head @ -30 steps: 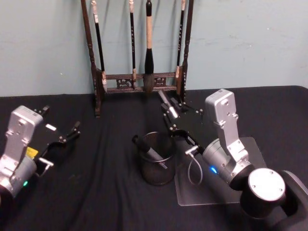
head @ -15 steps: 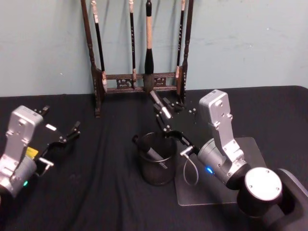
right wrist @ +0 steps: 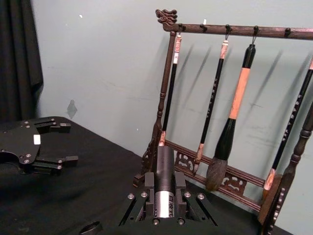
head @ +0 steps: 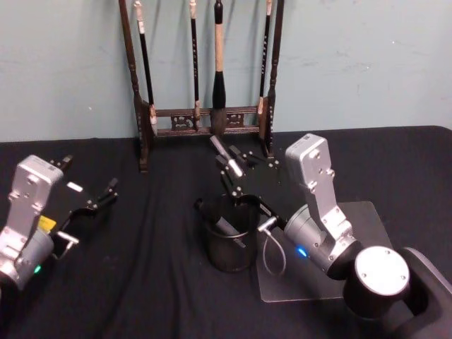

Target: Pick up the water-based marker from the table and place it into the pen holder.

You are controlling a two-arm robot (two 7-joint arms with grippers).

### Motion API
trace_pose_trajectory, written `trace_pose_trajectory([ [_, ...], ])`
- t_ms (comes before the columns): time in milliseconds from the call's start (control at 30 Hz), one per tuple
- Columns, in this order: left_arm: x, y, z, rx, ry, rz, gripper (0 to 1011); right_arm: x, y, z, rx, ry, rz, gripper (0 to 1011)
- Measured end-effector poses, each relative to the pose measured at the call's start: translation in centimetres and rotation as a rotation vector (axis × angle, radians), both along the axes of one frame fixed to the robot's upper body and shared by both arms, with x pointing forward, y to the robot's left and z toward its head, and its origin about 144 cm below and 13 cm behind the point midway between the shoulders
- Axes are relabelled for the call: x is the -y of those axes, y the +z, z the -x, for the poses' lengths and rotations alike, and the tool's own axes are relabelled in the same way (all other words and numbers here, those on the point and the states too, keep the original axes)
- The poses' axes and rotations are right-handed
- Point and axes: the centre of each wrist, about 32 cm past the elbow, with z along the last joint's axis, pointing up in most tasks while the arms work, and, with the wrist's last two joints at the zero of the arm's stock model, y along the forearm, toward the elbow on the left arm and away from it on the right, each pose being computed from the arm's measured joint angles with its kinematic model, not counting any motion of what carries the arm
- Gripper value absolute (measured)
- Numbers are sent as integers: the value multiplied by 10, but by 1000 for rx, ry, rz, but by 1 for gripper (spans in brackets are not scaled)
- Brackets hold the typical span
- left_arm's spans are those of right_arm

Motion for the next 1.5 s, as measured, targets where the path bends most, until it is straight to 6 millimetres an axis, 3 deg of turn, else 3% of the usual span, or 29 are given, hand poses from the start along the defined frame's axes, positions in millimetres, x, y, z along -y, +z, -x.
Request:
trace_pose_trajectory([
  [667,0,0,0,0,0,0,1009,-9,-4,6,-10,48,2,241],
  [1500,0,0,0,0,0,0,1009,-17,-6,-8,-29,41,10,241],
])
